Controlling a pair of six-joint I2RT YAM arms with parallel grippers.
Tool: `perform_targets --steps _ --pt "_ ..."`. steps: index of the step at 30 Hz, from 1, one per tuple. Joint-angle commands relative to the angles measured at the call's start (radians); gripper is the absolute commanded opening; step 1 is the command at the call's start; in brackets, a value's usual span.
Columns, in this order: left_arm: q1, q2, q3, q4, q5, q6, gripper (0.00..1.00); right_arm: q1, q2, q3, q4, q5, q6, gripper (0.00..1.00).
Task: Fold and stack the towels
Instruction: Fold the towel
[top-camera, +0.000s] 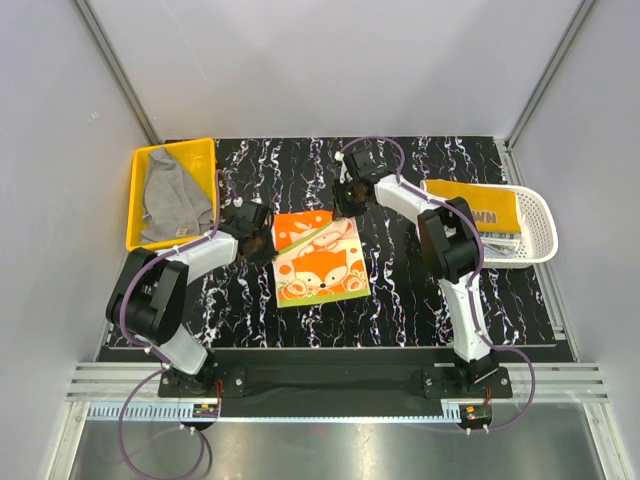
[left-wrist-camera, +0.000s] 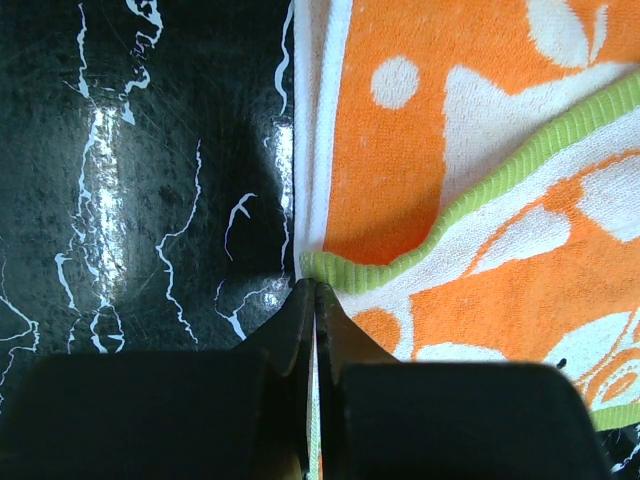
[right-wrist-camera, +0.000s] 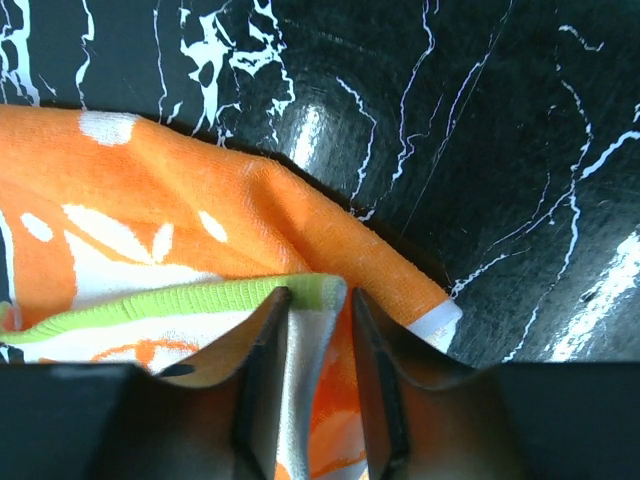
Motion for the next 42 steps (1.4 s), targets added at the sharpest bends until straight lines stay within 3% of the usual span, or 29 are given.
perform_targets --steps 1,7,12,19,31,42 --pt "-0.001 -0.007 0.044 0.035 0.016 0.003 0.0 0.009 -0.006 0.047 -0.007 -0.025 -0.003 0.36" --pt "0.0 -0.022 0.073 0.016 0.013 -0.001 0.0 0.008 -0.04 0.049 0.0 -0.008 -0.008 0.25" --pt "0.0 -0.048 0.124 -0.02 -0.005 -0.003 0.0 0.008 -0.069 0.076 -0.007 -0.007 -0.019 0.08" --pt "0.025 -0.031 0.271 -0.091 -0.047 0.008 0.0 0.002 -0.122 0.11 0.005 0.056 -0.046 0.0" --pt "0.141 0.199 0.703 -0.149 -0.028 0.045 0.0 -0.101 -0.129 0.195 0.215 0.029 -0.068 0.0" --pt "0.187 0.306 0.848 -0.131 0.018 0.089 0.0 -0.107 -0.124 0.175 0.404 0.033 -0.12 0.0"
